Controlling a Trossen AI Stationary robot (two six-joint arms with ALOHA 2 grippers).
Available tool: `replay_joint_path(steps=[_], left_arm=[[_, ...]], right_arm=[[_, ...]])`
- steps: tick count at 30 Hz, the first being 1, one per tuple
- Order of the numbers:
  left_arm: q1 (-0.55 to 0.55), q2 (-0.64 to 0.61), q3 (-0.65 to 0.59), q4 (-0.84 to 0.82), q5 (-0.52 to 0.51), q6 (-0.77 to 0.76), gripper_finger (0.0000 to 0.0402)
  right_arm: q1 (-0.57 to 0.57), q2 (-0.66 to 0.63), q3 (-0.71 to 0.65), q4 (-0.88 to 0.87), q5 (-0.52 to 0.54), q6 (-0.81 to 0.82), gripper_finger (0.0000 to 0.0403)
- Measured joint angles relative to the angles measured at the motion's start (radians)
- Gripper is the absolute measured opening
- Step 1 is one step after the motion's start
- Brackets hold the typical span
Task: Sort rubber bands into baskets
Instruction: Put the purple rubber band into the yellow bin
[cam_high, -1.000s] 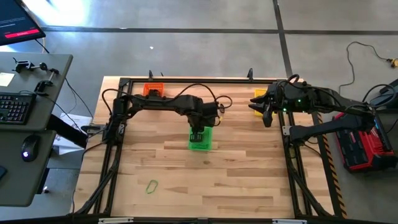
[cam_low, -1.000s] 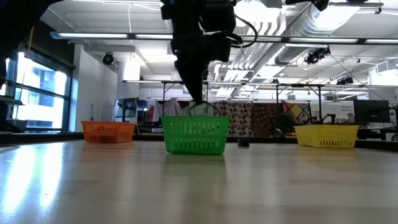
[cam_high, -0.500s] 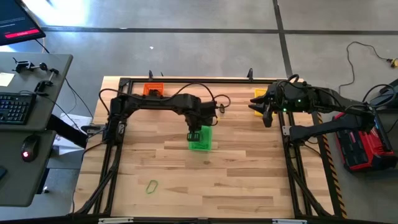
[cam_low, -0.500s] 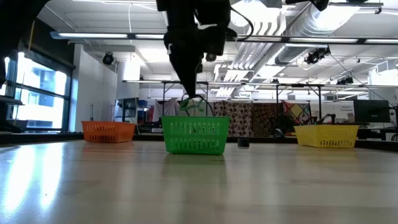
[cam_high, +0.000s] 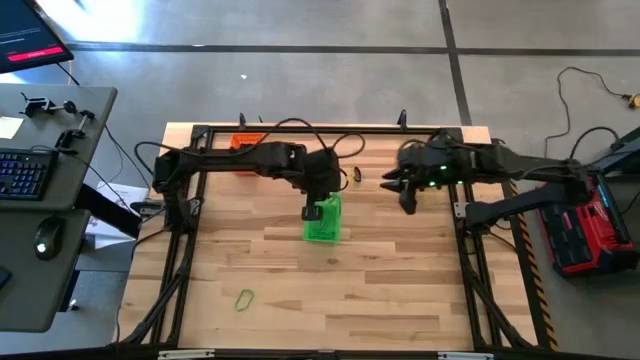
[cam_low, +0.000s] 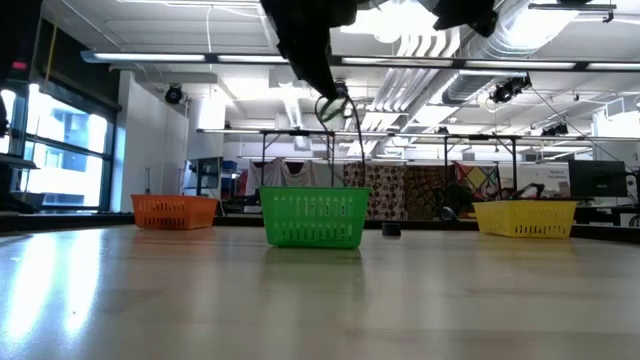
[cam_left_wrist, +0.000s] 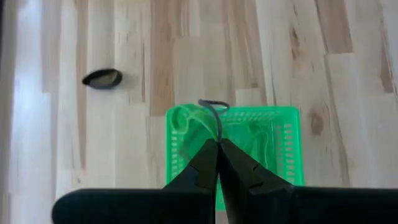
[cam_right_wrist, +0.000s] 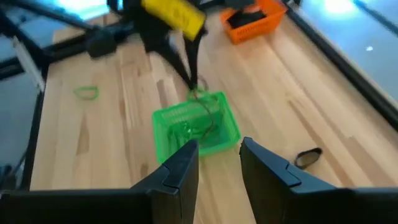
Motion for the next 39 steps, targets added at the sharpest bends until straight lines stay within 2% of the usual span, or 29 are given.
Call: replay_joint_path(steps=[4,13,18,23,32,39], left_arm=[[-0.012,-0.055,-0.077,0.064,-0.001,0.033,0.0000],[-0.047,-0.200,-0.281,0.242,-0.002,0.052,0.0000],[-0.057,-0.264,-0.349,0.295,-0.004,0.051,0.0000],[-0.070,-0.280,-0.364,0.296,0.002,0.054,0.0000],[-0.094,-0.280,-0.364,0.298,0.006,0.077,0.0000],[-0.093,-0.280,-0.364,0.316,0.006,0.076,0.0000]], right_arm=[[-0.006,0.069,0.000,0.055,-0.043,-0.055,0.0108],[-0.063,0.194,0.000,0.239,-0.248,-0.117,0.0108],[-0.057,0.305,0.000,0.337,-0.310,-0.126,0.0108],[-0.044,0.386,0.000,0.470,-0.331,-0.127,0.0108],[-0.045,0.453,0.000,0.499,-0.331,-0.201,0.0108],[-0.033,0.487,0.000,0.516,-0.380,-0.241,0.0108]])
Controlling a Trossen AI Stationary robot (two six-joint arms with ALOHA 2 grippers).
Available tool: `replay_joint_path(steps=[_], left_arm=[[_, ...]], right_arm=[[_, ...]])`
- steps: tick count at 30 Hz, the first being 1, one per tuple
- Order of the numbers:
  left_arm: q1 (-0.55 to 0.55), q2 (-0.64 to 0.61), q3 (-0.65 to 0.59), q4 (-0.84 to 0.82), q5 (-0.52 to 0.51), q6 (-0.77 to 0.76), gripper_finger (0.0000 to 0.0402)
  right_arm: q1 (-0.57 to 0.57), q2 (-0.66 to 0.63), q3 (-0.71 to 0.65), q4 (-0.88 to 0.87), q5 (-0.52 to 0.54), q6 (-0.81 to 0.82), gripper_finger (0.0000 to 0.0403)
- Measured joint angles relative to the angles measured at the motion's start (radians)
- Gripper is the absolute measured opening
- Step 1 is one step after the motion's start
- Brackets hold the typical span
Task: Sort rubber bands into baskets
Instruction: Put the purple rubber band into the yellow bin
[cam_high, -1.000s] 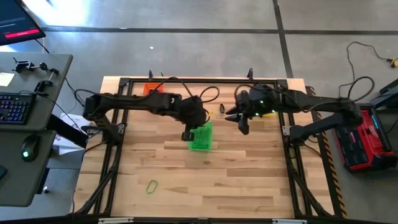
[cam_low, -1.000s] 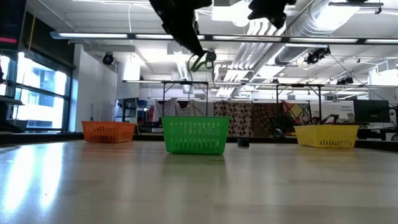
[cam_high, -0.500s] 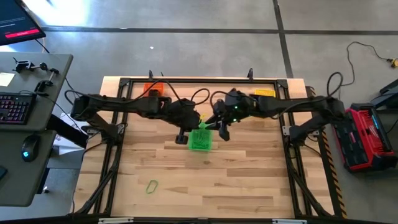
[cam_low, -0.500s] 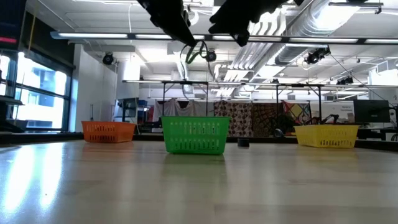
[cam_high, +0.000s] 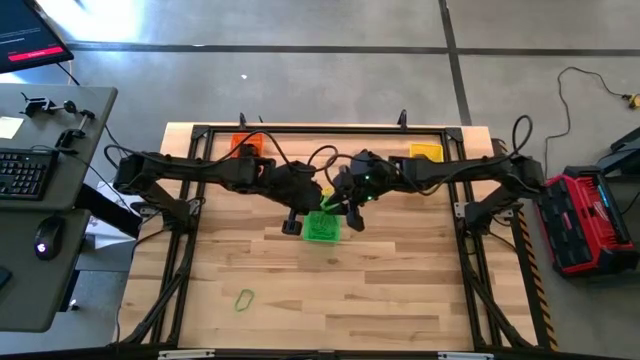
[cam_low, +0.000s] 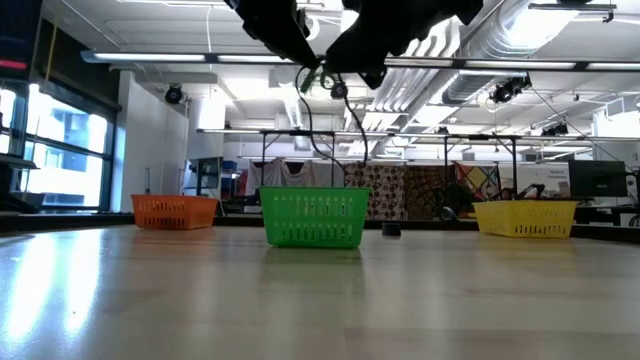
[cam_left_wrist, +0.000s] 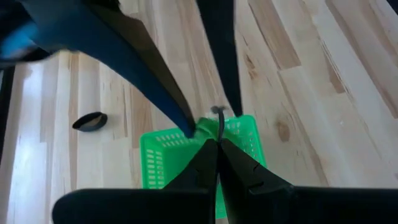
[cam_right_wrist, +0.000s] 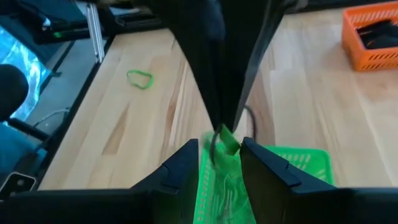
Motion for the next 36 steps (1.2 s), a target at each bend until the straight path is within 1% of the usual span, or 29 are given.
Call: replay_joint_path(steps=[3,5,7,10,12,16,20,27,33,36], left_arm=[[0.000,0.001,0.000,0.000,0.001,-0.006,0.0000],[0.000,0.001,0.000,0.000,0.001,-0.008,0.0000],[0.000,0.001,0.000,-0.001,0.002,-0.008,0.0000],[0.000,0.001,0.000,-0.002,0.002,-0.016,0.0000],[0.000,0.001,0.000,-0.003,0.003,-0.017,0.0000],[0.000,0.001,0.000,-0.007,0.002,-0.017,0.0000],[-0.003,0.001,0.001,-0.024,0.002,-0.017,0.0000],[-0.017,0.001,0.002,-0.058,-0.008,-0.016,0.0000],[-0.020,0.001,0.001,-0.117,0.005,-0.017,0.0000],[-0.019,0.001,0.001,-0.132,0.004,-0.017,0.0000]], right_arm=[[0.000,0.014,0.000,0.018,0.000,0.002,0.0105],[0.000,0.016,0.000,0.036,0.000,0.002,0.0091],[0.000,0.016,0.000,0.042,0.001,0.002,0.0069],[0.000,0.017,0.000,0.042,0.001,0.002,0.0023],[0.000,0.017,0.000,0.039,0.001,0.000,0.0007],[-0.001,0.017,0.000,0.035,0.001,0.002,0.0013],[-0.008,0.017,0.000,0.029,0.001,0.003,0.0003],[-0.033,0.017,0.000,0.026,-0.005,0.029,0.0002],[-0.039,0.016,0.000,0.015,0.007,0.043,0.0001],[-0.042,0.016,0.000,-0.001,0.042,0.056,0.0001]])
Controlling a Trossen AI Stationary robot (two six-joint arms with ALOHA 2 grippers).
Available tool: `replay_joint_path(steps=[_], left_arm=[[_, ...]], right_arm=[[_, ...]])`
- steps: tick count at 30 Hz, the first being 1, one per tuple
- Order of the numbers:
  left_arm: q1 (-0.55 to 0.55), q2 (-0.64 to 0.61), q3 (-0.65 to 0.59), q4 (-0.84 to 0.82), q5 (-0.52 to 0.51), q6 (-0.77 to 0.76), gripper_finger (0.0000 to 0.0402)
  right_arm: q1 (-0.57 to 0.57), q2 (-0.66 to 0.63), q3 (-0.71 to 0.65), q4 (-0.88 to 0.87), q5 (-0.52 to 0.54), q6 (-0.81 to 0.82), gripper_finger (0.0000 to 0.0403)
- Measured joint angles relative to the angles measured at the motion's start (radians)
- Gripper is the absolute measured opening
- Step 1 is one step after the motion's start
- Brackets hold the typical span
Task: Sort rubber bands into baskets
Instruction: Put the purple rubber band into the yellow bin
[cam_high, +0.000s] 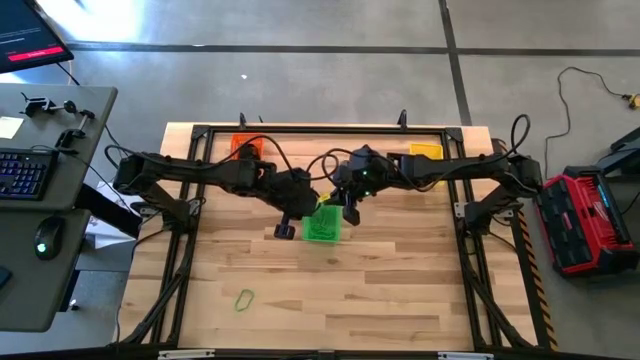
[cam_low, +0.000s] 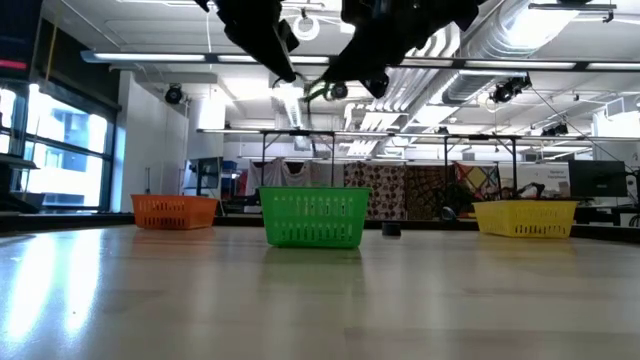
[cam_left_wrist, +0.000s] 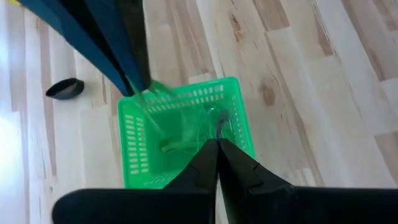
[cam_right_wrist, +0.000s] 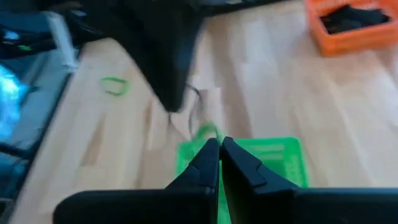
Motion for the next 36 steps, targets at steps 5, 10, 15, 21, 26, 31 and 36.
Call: replay_joint_path(steps=[5,10,15,21,26,31,36], left_arm=[[0.000,0.000,0.000,0.003,-0.001,0.000,0.0000],[0.000,0.000,0.000,0.004,-0.001,-0.008,0.0000],[0.000,0.000,0.000,0.005,-0.003,-0.013,0.0000],[0.001,-0.019,-0.001,0.004,-0.004,-0.035,0.0000],[0.007,-0.058,0.000,0.011,-0.004,-0.036,0.0000],[0.025,-0.077,0.000,0.012,-0.003,-0.053,0.0000],[0.031,-0.077,0.000,0.014,-0.004,-0.056,0.0000]], right_arm=[[-0.012,0.000,0.000,-0.043,0.075,0.010,0.0000],[-0.012,0.000,0.000,-0.070,0.127,0.007,0.0000],[-0.012,0.015,-0.019,-0.027,0.137,0.014,0.0000],[-0.011,0.029,-0.194,0.197,0.137,0.147,0.0000],[-0.011,0.028,-0.301,0.328,0.145,0.217,0.0000],[-0.011,0.028,-0.352,0.344,0.169,0.225,0.0000],[-0.011,0.032,-0.361,0.370,0.170,0.246,0.0000]])
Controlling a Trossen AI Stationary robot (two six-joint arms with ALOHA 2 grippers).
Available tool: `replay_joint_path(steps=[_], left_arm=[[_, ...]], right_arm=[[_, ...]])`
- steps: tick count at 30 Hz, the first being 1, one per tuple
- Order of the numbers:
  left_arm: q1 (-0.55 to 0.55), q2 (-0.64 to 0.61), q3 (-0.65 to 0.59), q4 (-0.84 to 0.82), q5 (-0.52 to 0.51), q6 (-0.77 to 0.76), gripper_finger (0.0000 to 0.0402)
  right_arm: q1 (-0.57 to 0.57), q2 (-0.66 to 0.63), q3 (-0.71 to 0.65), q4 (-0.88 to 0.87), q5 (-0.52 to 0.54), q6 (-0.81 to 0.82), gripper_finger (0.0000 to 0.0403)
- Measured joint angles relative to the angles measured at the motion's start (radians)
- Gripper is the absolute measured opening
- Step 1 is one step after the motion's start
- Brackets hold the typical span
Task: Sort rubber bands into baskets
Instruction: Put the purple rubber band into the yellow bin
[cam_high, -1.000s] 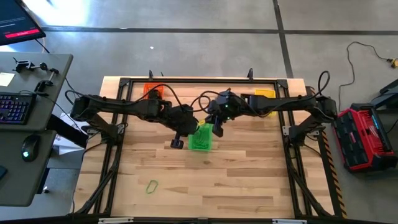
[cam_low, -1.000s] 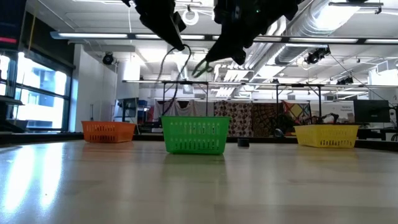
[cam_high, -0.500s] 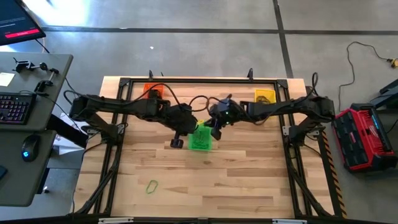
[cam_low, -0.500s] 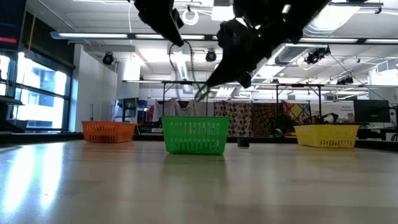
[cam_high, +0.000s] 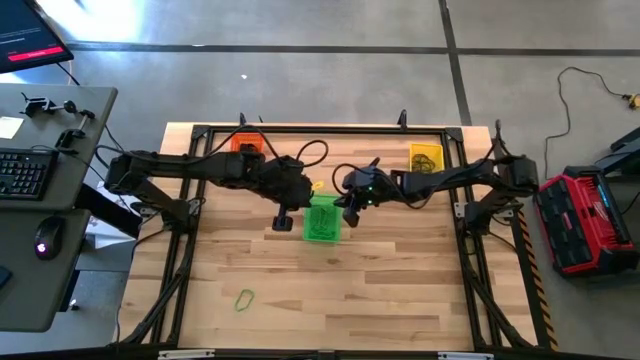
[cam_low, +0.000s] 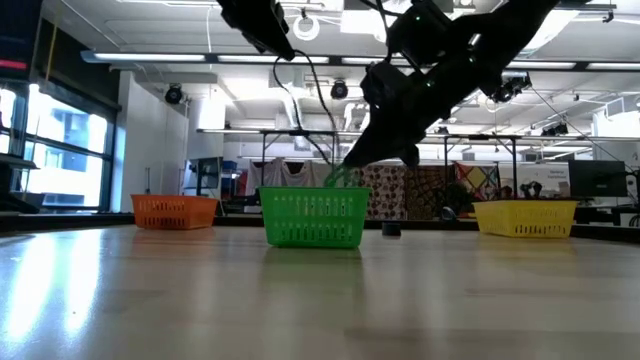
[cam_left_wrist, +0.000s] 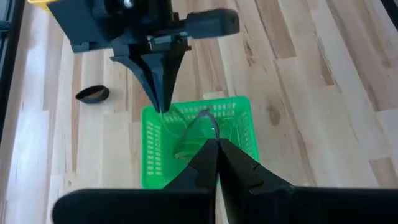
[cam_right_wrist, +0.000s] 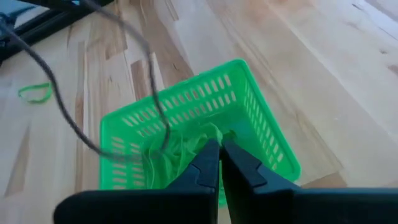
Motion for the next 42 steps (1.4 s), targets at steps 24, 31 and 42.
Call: replay_joint_path(steps=[24,31,42], left_arm=[[0.008,0.000,0.000,0.065,0.015,-0.053,0.0000],[0.035,0.001,0.000,0.097,0.023,-0.095,0.0000],[0.039,0.001,0.000,0.214,0.037,-0.112,0.0000]], right_arm=[[0.009,-0.050,-0.001,0.018,-0.031,0.043,0.0149],[0.020,-0.168,-0.001,0.075,-0.055,0.012,0.0197],[0.077,-0.177,0.120,0.112,0.027,-0.151,0.0181]])
